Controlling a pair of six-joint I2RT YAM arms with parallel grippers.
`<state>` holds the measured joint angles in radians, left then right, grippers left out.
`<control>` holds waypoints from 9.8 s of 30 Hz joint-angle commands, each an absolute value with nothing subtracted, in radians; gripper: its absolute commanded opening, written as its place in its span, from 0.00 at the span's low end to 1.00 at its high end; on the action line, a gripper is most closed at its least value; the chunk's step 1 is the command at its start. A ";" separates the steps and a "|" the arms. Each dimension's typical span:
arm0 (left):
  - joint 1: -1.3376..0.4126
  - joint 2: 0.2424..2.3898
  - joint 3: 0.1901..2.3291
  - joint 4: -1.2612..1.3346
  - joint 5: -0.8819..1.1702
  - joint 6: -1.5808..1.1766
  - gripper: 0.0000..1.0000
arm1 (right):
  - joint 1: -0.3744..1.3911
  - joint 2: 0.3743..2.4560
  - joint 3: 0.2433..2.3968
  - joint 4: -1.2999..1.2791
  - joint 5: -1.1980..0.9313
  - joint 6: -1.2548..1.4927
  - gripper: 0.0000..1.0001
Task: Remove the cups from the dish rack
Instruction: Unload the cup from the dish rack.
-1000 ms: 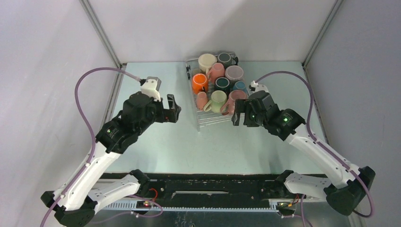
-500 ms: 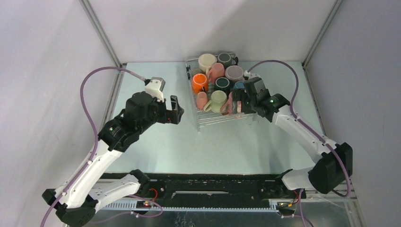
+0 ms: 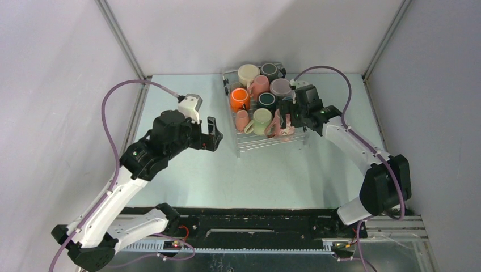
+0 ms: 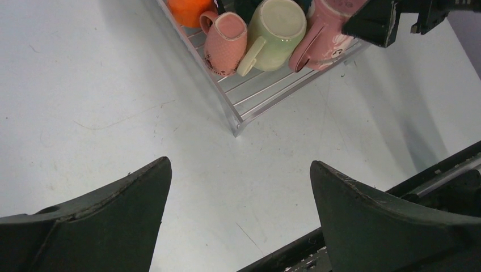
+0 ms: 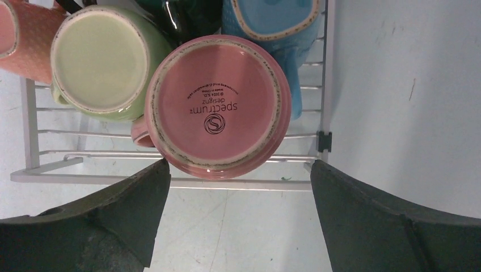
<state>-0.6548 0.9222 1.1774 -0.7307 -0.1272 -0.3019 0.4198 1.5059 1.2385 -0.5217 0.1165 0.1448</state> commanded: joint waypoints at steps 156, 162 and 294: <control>-0.793 1.945 1.563 -0.149 0.242 0.246 0.44 | 0.210 1.591 1.436 -0.614 -0.302 0.209 0.65; -0.803 1.954 1.580 -0.162 0.232 0.254 0.25 | 0.209 1.588 1.438 -0.611 -0.319 0.220 0.67; -0.835 1.938 1.595 -0.100 0.103 0.058 0.00 | 0.197 1.605 1.501 -0.683 -0.291 0.331 0.55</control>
<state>-0.8314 2.0277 1.5856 -0.1558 0.1146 0.0376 0.1806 1.6752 1.4483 -0.6727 -0.2417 0.3058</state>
